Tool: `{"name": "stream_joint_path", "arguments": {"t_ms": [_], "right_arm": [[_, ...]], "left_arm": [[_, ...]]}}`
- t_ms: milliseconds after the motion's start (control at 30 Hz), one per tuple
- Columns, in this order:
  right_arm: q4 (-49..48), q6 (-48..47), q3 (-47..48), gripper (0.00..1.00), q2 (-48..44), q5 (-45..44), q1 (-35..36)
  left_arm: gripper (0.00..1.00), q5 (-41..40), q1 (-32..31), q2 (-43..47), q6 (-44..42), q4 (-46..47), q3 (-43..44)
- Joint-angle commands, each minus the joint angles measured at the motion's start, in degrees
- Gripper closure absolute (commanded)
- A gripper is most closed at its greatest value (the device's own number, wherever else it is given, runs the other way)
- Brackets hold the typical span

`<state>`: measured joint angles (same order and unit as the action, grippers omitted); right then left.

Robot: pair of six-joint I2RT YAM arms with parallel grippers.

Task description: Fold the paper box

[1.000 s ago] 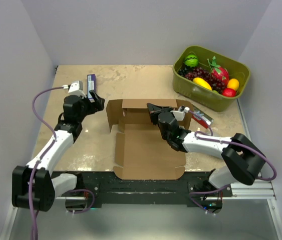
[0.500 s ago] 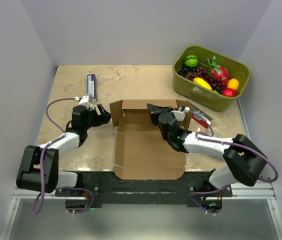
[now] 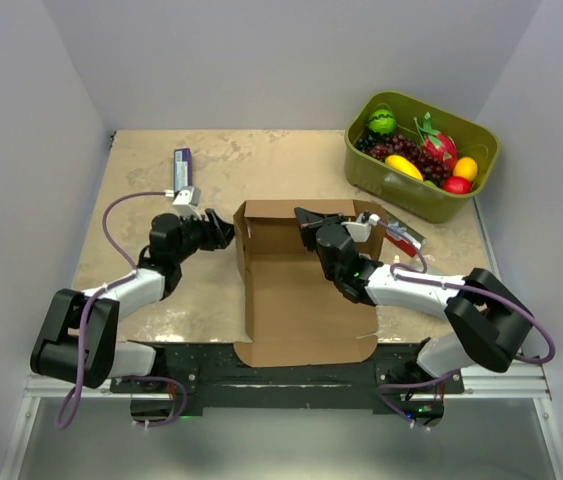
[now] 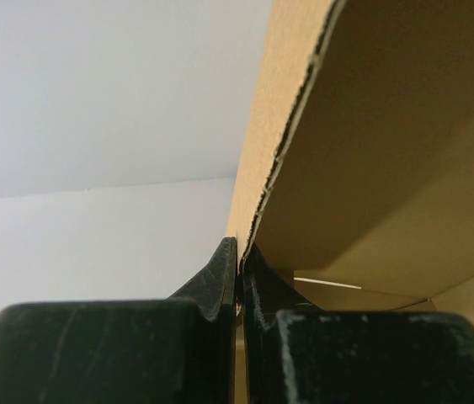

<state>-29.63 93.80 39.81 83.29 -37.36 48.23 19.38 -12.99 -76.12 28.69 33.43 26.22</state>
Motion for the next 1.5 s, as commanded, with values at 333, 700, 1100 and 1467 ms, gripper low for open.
{"name": "stream_joint_path", "arguments": {"t_ms": [333,700,1100,1467], "right_arm": [[5.1,-3.2,-1.0,1.00,1.9,-1.3,0.3],[5.1,-3.0,-1.1,1.00,1.7,-1.6,0.3],[5.5,-2.9,-1.1,1.00,0.6,-2.3,0.3],[5.7,-2.6,-1.4,1.00,0.9,-2.5,0.3]], "left_arm": [[0.42,1.0,-6.2,-1.3,-2.3,8.5,0.1],[0.33,-7.4,-7.5,3.8,-3.0,4.0,-2.1],[0.22,-12.5,-8.3,27.3,4.2,-11.8,-14.4],[0.28,-7.0,-9.0,43.5,5.4,-19.8,-22.6]]}}
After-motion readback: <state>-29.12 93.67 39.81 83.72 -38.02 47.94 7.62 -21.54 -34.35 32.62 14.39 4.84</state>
